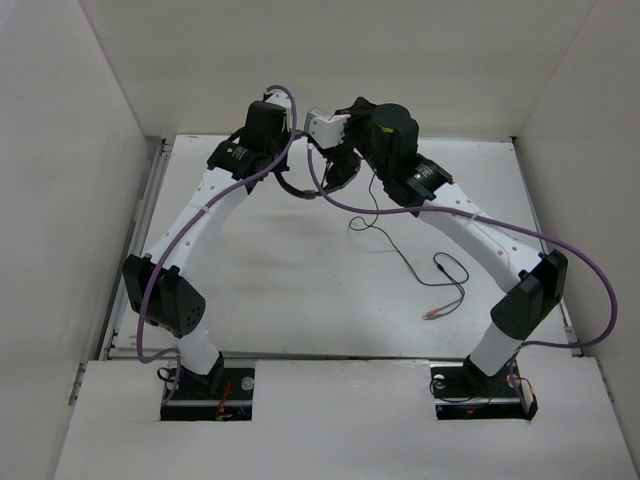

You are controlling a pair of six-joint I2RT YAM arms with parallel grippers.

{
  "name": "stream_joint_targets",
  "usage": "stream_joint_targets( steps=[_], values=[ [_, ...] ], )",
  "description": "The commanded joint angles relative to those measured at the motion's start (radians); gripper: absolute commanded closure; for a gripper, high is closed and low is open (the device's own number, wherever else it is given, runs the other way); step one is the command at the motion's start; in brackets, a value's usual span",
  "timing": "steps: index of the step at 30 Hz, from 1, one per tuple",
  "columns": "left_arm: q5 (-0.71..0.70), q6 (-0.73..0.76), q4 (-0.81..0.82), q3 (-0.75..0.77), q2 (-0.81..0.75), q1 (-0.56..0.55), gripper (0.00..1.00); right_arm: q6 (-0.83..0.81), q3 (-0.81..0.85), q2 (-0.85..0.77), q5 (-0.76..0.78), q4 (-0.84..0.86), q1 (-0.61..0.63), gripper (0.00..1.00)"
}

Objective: Wrap the headphones

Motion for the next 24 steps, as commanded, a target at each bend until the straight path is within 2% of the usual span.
stream_joint_targets(
  steps=[1,9,15,24],
  values=[
    [0.039,0.033,-0.018,0.027,-0.035,-0.007,1.00,0.000,0.047,-0.036,0.024,0.132,-0.049,0.92],
    [0.208,0.070,0.025,-0.021,-0.103,-0.029,1.00,0.023,0.006,-0.031,-0.053,0.210,-0.141,0.87],
    [0.315,0.108,0.037,-0.022,-0.123,-0.058,1.00,0.110,-0.014,-0.057,-0.143,0.180,-0.158,0.84],
    [0.508,0.113,0.054,-0.016,-0.169,-0.099,1.00,0.421,-0.051,-0.079,-0.276,0.049,-0.163,0.85]
  ],
)
